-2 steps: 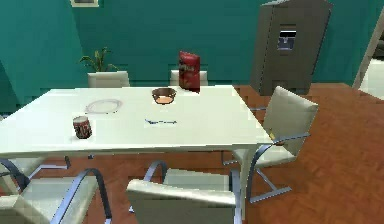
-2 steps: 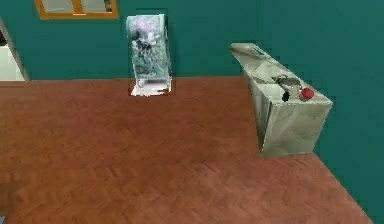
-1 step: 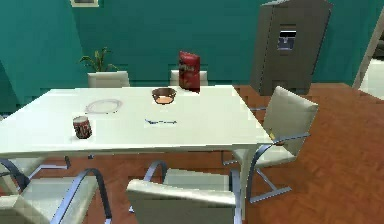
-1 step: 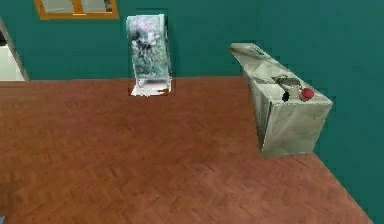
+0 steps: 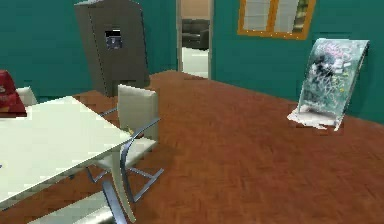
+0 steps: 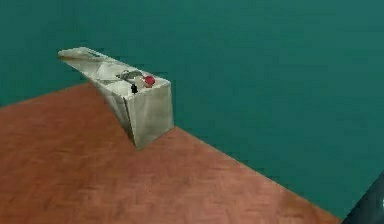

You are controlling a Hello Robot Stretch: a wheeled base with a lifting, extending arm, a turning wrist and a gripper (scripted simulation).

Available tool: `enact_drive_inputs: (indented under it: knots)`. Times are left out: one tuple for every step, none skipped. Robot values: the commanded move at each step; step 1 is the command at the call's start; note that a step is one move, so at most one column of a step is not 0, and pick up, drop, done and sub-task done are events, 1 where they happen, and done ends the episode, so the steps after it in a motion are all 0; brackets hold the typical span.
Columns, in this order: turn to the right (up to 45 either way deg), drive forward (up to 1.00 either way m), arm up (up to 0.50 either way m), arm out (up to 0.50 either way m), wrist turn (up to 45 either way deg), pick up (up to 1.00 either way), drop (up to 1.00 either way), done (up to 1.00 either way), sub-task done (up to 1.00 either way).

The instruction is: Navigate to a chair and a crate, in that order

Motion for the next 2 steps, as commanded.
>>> enact_drive_inputs:
  knots:
    - [21.0,0.00,0.00,0.00,0.0,0.00,0.00,0.00,0.00]
    - [0.0,0.40,0.00,0.00,0.0,0.00,0.00,0.00,0.00]
